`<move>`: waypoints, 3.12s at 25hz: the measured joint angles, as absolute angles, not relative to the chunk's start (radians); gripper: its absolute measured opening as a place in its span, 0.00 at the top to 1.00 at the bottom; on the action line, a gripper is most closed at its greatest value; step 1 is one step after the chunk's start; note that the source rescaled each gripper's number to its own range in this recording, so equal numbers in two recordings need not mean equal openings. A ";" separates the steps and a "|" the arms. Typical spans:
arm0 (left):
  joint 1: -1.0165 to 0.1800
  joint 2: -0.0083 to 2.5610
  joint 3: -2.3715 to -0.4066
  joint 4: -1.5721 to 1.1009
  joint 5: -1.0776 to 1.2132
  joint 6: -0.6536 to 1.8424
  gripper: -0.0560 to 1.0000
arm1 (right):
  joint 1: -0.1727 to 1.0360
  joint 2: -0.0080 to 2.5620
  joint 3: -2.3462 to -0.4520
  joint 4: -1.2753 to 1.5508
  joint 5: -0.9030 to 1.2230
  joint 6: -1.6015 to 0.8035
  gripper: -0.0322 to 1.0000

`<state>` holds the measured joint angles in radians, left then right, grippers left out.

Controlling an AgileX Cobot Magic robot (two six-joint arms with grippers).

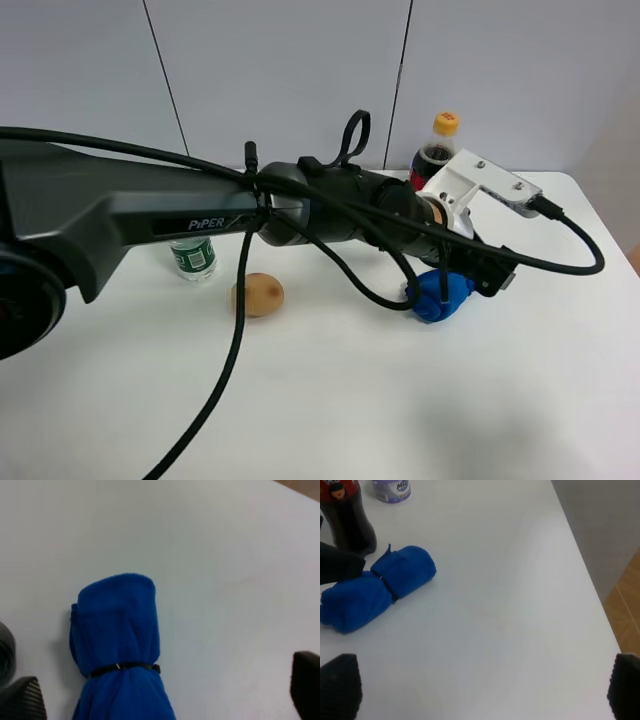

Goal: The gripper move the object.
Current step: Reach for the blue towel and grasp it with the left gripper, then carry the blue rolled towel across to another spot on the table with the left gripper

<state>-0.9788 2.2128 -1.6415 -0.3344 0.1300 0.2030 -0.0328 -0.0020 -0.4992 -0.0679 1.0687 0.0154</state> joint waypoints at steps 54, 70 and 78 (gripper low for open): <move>-0.978 2.430 -1.644 -0.183 0.025 0.163 0.94 | -0.033 -0.002 -0.499 -0.068 1.069 0.015 0.00; -0.996 2.003 -1.644 -0.099 0.206 0.237 0.94 | -0.033 -0.002 -0.499 -0.068 1.069 0.015 0.00; -0.959 1.740 -1.644 0.076 0.691 0.187 0.94 | -0.033 -0.002 -0.499 -0.068 1.069 0.015 0.00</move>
<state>-0.9585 1.7398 -1.6437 0.0763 0.6906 0.1870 -0.0328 -0.0020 -0.4992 -0.0679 1.0687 0.0154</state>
